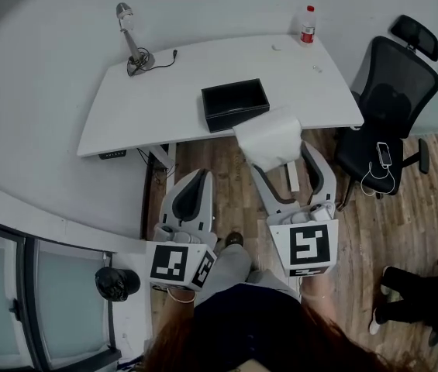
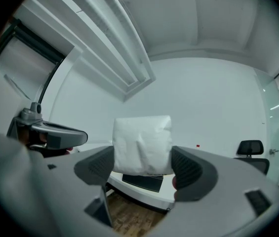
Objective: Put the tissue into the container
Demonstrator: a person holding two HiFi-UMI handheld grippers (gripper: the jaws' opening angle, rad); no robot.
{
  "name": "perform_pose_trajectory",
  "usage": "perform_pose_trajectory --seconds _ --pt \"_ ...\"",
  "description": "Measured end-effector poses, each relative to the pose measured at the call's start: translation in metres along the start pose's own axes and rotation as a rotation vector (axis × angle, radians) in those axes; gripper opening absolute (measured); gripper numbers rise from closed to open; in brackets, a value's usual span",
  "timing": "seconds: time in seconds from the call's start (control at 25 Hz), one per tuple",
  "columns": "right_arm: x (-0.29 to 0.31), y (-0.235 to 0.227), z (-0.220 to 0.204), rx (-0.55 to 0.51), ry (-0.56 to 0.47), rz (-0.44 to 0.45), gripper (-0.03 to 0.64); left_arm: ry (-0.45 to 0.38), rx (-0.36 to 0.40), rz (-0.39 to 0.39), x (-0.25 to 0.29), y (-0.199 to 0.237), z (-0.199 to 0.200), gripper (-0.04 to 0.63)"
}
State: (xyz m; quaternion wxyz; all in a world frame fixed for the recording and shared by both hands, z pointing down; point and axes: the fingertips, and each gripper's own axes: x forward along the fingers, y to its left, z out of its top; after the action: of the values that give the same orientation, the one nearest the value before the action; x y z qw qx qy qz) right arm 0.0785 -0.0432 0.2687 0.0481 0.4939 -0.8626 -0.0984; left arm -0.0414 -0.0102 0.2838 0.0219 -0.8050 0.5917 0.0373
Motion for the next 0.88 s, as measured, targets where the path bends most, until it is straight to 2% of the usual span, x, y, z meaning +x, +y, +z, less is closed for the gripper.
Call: perform_pose_trajectory --seconds 0.88 --pt "0.108 -0.008 -0.016 -0.047 0.081 -0.019 0.373 0.013 -0.044 -0.004 0.079 0.085 -0.02 0.038"
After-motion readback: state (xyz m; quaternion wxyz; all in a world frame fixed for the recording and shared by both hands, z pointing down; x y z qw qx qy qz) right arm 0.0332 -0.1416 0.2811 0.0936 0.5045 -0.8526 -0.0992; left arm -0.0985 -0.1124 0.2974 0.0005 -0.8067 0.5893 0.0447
